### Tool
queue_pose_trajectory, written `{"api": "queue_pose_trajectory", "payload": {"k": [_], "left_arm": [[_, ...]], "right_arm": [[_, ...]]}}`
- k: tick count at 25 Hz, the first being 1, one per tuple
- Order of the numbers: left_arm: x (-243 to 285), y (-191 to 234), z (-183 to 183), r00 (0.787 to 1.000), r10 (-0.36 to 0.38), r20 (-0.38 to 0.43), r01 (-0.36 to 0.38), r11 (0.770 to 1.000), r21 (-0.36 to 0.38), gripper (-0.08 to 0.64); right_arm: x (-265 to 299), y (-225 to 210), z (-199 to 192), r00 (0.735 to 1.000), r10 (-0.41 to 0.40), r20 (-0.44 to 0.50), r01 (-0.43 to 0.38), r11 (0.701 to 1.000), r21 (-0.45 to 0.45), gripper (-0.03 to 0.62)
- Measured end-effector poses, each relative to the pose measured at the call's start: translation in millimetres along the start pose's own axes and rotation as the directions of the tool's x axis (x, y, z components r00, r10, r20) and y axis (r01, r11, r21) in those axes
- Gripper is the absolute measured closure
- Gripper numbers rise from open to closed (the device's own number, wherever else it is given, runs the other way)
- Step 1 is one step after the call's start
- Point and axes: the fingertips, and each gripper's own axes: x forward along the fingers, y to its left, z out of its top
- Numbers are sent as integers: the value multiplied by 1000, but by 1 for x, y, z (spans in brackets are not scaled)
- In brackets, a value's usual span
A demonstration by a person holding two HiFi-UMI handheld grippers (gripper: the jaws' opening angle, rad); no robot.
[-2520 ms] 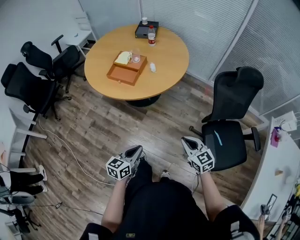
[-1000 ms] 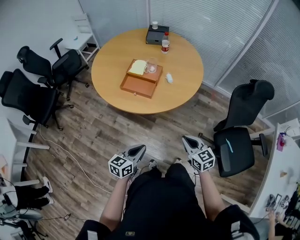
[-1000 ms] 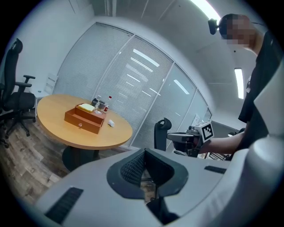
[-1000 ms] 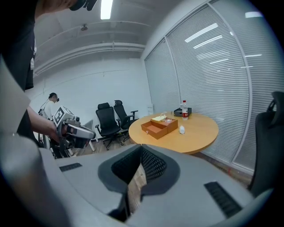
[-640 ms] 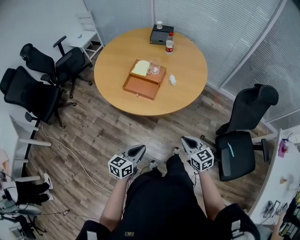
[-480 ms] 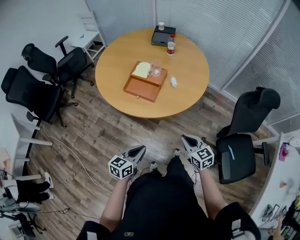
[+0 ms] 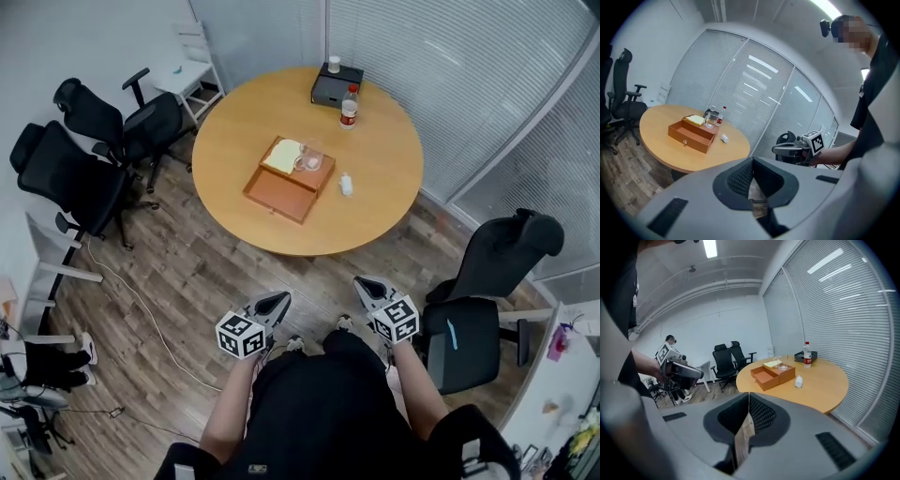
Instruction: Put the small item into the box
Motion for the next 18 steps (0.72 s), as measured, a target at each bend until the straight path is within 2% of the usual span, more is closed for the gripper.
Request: {"api": "queue_pose_trajectory", "payload": {"k": [9, 18], "left_arm": [[51, -16, 15, 995, 75, 63, -73, 997, -33, 554], [61, -18, 0, 987, 143, 70, -136, 986, -94, 554]], "right_arm": [[-7, -51, 0, 994, 94, -57, -98, 992, -76, 588], [-14, -84, -19, 988, 113, -109, -122, 989, -80, 588]]}}
